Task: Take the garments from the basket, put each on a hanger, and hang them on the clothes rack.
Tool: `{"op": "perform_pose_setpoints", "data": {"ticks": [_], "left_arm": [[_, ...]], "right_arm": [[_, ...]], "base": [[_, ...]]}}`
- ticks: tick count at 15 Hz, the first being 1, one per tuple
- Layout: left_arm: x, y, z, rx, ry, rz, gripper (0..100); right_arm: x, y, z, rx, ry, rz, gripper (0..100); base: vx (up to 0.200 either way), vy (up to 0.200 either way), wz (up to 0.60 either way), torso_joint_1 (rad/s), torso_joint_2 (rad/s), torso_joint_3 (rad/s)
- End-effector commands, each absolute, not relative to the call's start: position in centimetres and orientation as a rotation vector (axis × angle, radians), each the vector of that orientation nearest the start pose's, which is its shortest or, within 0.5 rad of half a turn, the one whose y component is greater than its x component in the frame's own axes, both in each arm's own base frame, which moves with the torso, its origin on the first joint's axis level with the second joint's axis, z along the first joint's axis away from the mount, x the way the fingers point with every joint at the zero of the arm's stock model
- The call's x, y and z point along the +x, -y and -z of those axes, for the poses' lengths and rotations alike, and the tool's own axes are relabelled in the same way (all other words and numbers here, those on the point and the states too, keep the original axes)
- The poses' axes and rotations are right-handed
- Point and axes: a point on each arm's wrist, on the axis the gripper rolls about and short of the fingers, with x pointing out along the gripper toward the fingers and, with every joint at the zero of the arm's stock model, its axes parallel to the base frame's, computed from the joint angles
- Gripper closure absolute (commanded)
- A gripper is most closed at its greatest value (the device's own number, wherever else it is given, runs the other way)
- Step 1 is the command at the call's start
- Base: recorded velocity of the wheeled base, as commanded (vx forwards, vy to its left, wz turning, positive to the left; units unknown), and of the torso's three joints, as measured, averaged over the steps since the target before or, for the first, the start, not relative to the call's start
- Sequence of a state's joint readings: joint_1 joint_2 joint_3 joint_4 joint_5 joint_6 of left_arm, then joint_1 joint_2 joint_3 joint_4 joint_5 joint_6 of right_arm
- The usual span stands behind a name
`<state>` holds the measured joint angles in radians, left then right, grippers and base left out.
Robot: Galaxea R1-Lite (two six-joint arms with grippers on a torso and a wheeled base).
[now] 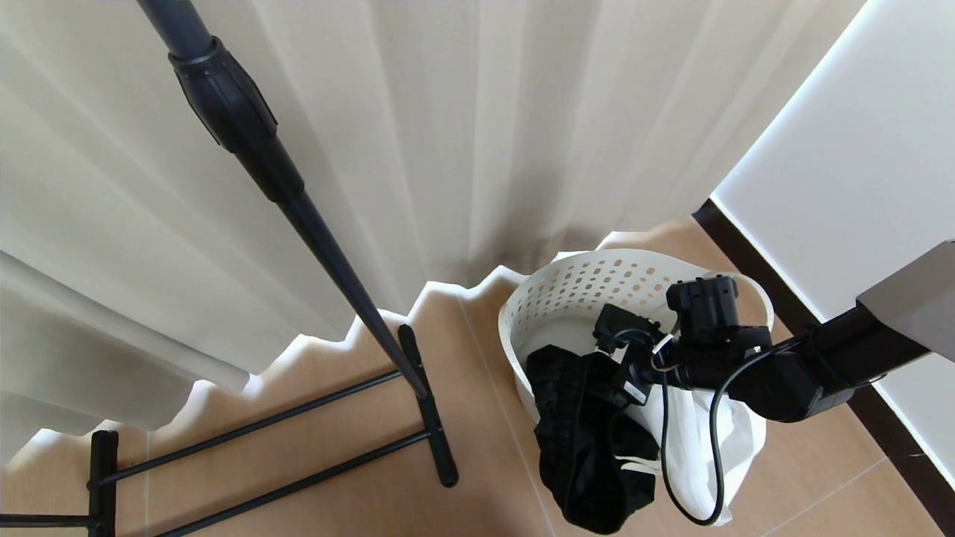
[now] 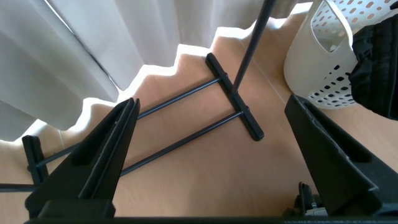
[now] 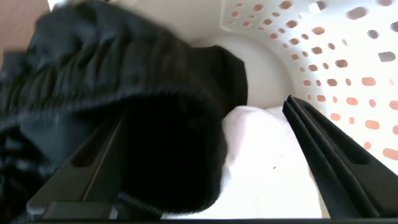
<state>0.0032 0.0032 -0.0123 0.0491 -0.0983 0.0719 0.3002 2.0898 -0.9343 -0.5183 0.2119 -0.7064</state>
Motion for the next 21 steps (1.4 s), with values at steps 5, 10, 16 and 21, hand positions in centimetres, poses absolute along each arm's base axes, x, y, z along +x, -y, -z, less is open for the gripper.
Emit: {"op": "perform_pose_setpoints", "data": {"ticks": [5,10,16,21], "left_arm": [[-2.4,0.2,-7.4,0.07,-0.038,0.098,0],[-2.4,0.2,-7.4,0.073,-0.036,0.095,0],[-2.4,0.2,-7.4,0.076,-0.036,0.098,0],[-2.4,0.2,-7.4,0.075,-0.036,0.1,0]], "right_arm": [[34.9,-11.5,-7.4,-0.607,-0.429,-0.666,100],[31.7,-12.0,-8.0,-0.471,-0.262,-0.623,100],[23.7,-13.7,-15.3,-0.181,-0.071,-0.566,100],[22.8,-13.1,-17.0,-0.167,-0.009,-0.469,100]], "base": [[0.0,0.0,0.0,0.0,0.0,0.0],[0.0,0.0,0.0,0.0,0.0,0.0],[0.0,0.0,0.0,0.0,0.0,0.0],[0.0,0.0,0.0,0.0,0.0,0.0]]}}
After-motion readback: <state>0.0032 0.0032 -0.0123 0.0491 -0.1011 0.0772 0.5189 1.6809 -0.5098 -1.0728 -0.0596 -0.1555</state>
